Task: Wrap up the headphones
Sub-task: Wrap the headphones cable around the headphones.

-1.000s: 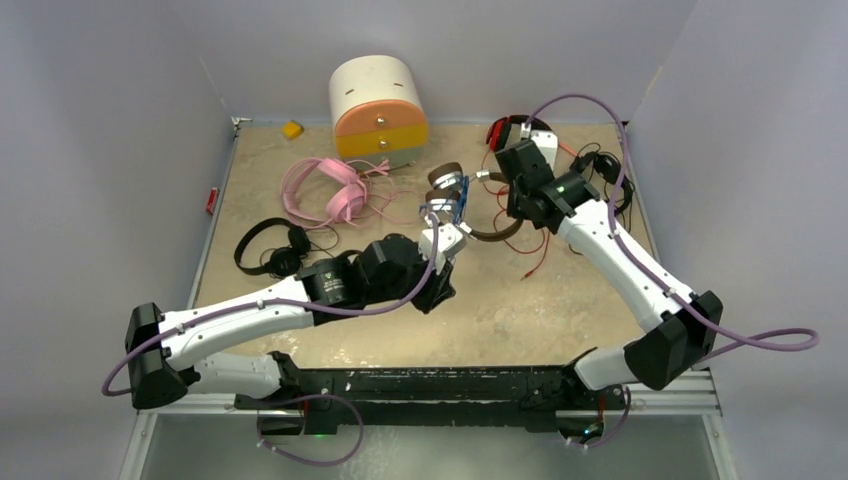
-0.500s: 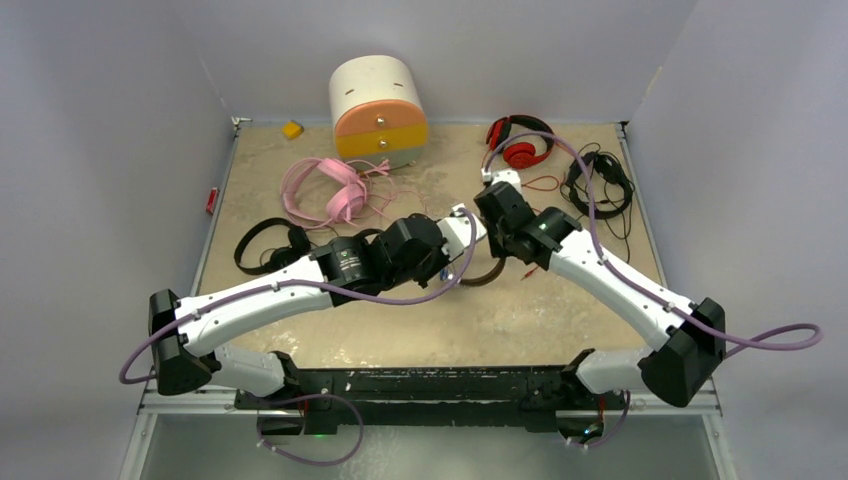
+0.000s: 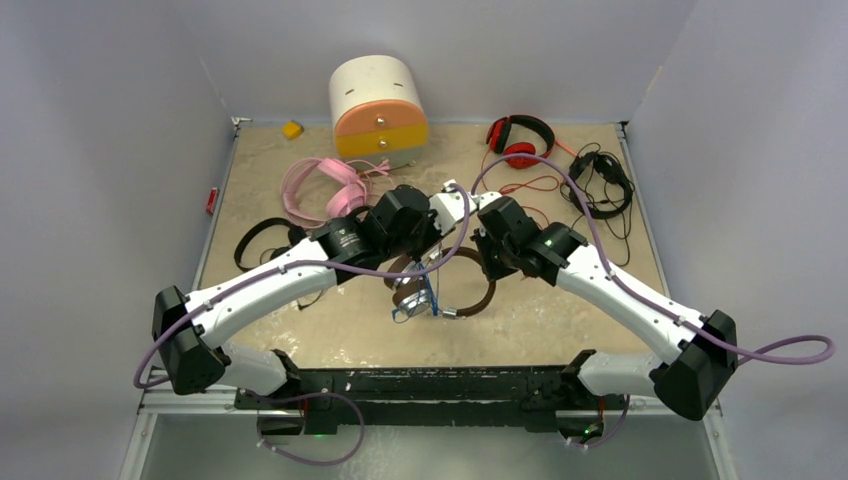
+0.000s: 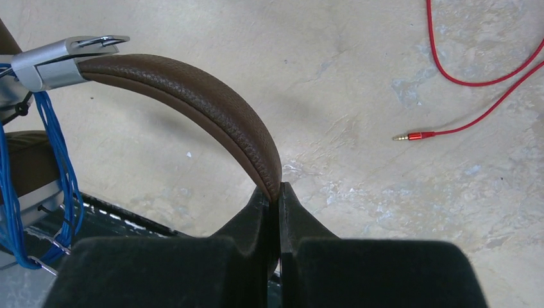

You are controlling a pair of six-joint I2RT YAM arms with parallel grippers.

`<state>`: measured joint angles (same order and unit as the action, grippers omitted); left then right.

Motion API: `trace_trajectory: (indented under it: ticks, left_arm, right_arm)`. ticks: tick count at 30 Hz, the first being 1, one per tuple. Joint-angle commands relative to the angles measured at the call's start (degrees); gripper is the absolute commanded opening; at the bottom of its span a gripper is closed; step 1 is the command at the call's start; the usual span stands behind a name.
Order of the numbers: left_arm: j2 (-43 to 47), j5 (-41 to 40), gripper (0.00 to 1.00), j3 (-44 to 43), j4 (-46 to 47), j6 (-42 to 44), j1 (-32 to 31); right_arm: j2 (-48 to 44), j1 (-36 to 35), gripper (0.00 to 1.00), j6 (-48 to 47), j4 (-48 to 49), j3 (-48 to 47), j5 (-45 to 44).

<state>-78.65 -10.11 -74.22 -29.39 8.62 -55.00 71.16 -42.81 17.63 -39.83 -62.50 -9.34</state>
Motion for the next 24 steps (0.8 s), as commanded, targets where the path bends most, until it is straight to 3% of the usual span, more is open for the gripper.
trace_trajectory:
  ticks: [1, 6, 16, 24]
  left_arm:
    - [-2.2, 1.8, 0.25, 1.3, 3.0, -1.5, 1.8]
    - [-3.4, 2.4, 0.26, 5.0, 6.3, -3.5, 3.7]
    - [-6.0, 8.7, 0.46, 6.7, 7.4, -11.3, 9.2]
    - [-3.1, 7.9, 0.47, 7.4, 7.2, -15.2, 10.4]
  right_arm:
    - [-2.3, -0.6, 0.00, -0.3, -0.8, -0.9, 2.9]
    - [-3.9, -0.6, 0.00, -0.7, -2.8, -1.7, 4.0]
    - [-4.5, -0.6, 0.00, 3.2, -9.1, -3.2, 1.2]
    - [-2.9, -0.5, 0.00, 5.6, -11.4, -4.2, -1.9]
